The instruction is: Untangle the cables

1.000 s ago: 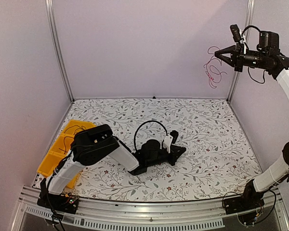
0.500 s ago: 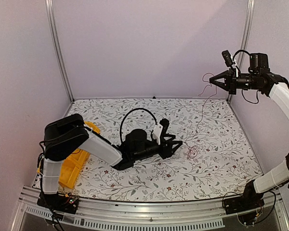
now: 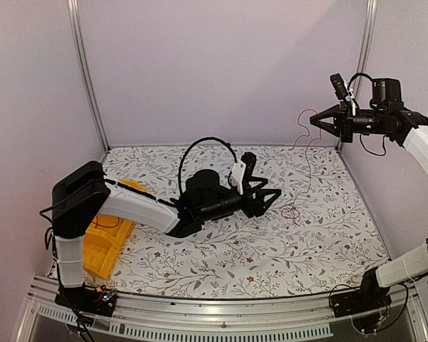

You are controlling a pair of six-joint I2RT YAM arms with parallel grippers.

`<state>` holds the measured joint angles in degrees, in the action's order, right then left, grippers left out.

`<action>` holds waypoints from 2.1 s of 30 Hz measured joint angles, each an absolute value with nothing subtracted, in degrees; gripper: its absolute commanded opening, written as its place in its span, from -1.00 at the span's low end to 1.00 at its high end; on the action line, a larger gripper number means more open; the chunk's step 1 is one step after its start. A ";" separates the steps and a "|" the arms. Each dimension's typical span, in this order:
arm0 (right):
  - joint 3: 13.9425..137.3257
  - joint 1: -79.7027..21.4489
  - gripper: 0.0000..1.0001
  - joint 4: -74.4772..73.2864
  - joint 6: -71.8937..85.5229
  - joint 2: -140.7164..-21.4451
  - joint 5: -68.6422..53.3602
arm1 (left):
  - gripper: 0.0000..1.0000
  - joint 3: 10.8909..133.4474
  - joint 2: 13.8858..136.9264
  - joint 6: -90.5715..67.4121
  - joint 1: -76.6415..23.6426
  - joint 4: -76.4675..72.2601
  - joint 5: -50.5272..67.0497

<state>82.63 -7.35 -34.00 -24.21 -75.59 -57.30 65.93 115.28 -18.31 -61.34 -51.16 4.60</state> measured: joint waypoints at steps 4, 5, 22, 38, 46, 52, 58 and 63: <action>86.83 -7.40 -1.00 -34.83 -24.18 -75.48 -57.36 | 0.35 69.54 117.86 -19.03 -61.39 -50.17 6.68; 87.92 -7.40 -1.00 -35.03 -24.18 -75.37 -57.41 | 0.34 69.76 118.54 -19.07 -61.39 -50.17 7.20; 91.24 -7.40 -1.00 -35.83 -23.07 -74.74 -58.70 | 0.24 77.91 129.99 -16.25 -61.69 -41.15 10.92; 91.24 -7.40 -1.00 -36.05 -22.81 -74.28 -58.98 | 0.20 87.24 136.14 2.26 -65.21 -31.11 -1.72; 91.24 -7.40 -1.00 -36.05 -22.61 -74.08 -59.13 | 0.11 89.89 137.86 4.78 -65.25 -30.41 -7.90; 91.24 -7.40 -1.00 -36.03 -22.28 -74.08 -59.18 | -0.16 91.33 139.15 4.29 -65.25 -29.95 -6.17; 91.05 -7.40 -1.00 -36.01 -22.06 -74.02 -59.18 | -0.16 92.99 140.18 -0.27 -64.93 -29.23 -2.22; 89.91 -7.40 -1.00 -35.97 -22.02 -73.56 -59.16 | -0.11 94.43 140.33 -6.74 -64.23 -29.26 1.06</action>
<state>89.91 -7.40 -35.97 -22.02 -73.56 -59.16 94.43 140.33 -6.74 -64.23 -29.26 1.06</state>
